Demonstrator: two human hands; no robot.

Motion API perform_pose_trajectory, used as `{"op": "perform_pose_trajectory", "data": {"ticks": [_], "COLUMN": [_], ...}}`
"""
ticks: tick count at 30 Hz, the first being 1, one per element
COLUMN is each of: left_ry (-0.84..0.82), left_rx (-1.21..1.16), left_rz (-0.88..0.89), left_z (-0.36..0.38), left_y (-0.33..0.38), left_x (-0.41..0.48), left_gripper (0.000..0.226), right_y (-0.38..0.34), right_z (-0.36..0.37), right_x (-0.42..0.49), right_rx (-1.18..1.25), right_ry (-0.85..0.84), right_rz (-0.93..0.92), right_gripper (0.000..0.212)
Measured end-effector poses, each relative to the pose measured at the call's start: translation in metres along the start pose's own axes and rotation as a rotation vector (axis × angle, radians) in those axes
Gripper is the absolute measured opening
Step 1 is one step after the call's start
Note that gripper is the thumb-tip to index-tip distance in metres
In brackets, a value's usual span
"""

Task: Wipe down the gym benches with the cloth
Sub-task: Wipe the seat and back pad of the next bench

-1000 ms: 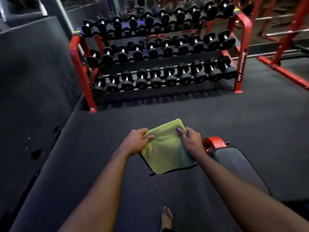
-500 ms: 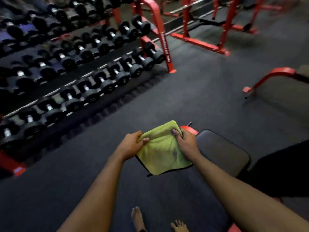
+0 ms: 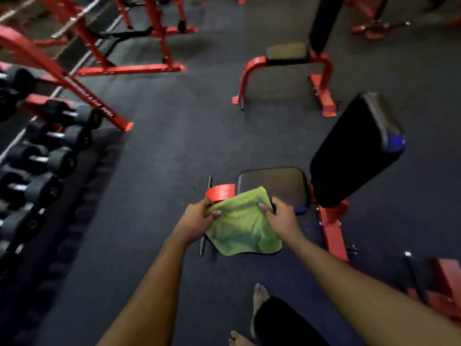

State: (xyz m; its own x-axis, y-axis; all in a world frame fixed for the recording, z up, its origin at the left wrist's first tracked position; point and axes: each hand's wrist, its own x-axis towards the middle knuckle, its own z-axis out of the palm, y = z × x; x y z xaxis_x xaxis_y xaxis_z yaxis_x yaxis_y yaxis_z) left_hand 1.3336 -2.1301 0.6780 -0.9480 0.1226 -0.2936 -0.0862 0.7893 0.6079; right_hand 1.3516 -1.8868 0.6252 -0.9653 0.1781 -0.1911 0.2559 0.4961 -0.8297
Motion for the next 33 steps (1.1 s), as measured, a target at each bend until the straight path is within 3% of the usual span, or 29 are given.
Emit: {"op": "perform_pose_trajectory", "data": {"ticks": [9, 18, 24, 29, 31, 33], "left_ry": [-0.215, -0.267, -0.29, -0.352, -0.379, -0.384], "left_rx": [0.123, 0.143, 0.112, 0.115, 0.118, 0.101], "left_rz": [0.109, 0.17, 0.257, 0.374, 0.401, 0.45], "left_z": [0.034, 0.044, 0.068, 0.131, 0.156, 0.174], "left_y": [-0.023, -0.04, -0.074, -0.129, -0.153, -0.171], "left_x": [0.103, 0.168, 0.256, 0.359, 0.392, 0.413], "left_gripper": [0.024, 0.022, 0.018, 0.016, 0.015, 0.018], "right_y": [0.053, 0.054, 0.06, 0.104, 0.124, 0.137], "right_z": [0.043, 0.08, 0.12, 0.183, 0.214, 0.238], "right_x": [0.043, 0.086, 0.144, 0.215, 0.243, 0.261], "right_rx": [0.014, 0.01, -0.063, -0.177, -0.304, -0.498], "right_ry": [0.169, 0.273, 0.491, 0.664, 0.677, 0.536], "right_rz": [0.245, 0.38, 0.438, 0.448, 0.422, 0.405], "right_gripper": [0.039, 0.027, 0.033, 0.022, 0.033, 0.067]}}
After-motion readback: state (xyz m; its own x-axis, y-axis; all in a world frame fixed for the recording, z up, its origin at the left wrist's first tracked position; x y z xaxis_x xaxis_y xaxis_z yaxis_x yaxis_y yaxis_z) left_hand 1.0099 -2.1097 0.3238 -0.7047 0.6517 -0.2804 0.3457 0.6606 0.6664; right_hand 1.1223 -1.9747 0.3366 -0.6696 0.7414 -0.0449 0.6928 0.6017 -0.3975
